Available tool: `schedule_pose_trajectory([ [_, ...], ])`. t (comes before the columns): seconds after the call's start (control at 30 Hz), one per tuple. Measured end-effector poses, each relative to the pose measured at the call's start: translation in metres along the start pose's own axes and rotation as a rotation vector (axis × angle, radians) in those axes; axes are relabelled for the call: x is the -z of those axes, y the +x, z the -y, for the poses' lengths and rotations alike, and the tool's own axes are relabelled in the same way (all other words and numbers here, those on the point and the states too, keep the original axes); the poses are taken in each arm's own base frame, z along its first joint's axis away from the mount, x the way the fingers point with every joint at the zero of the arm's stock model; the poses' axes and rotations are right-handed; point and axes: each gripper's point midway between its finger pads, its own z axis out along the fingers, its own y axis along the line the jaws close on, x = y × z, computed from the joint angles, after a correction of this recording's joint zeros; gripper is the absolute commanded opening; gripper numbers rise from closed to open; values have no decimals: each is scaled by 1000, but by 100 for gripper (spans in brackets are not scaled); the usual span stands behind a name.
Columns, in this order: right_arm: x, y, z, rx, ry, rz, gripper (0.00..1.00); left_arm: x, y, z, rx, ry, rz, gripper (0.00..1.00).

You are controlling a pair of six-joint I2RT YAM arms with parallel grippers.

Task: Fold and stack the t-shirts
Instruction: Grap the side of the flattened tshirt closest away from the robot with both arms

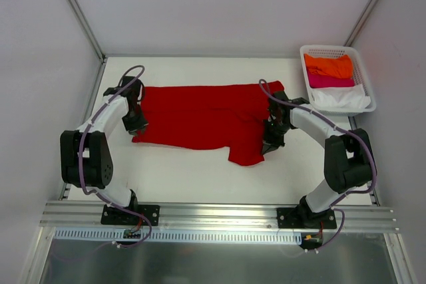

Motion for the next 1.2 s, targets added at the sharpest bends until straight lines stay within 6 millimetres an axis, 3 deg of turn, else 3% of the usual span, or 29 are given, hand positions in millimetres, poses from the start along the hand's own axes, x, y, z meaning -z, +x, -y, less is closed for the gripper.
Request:
schedule_pose_trajectory([
  [0.2,15,-21,-14,16,-24,56,1,17,-27,11,9,21,43,20],
  [0.37,16,-37,-19,14,-7,68,0,4,-52,26,17,17,26,14],
  [0.47,18,-50,-21,11,1,80,1,-7,-57,32,16,9,4,16],
  [0.53,21,-60,-23,7,0,89,0,-11,-54,31,10,-2,-14,40],
  [0.6,23,-69,-26,8,-5,103,1,-13,-48,28,11,-18,-36,43],
  [0.7,25,-73,-27,11,-8,111,1,-17,-33,19,9,-45,-63,58],
  [0.83,25,-72,-25,10,-3,102,1,-21,2,-4,-3,-114,-130,60],
  [0.97,21,-68,-22,13,4,87,1,-20,25,-18,-9,-144,-171,60],
  [1.2,17,-62,-18,11,13,66,0,-27,37,-25,-13,-166,-187,59],
])
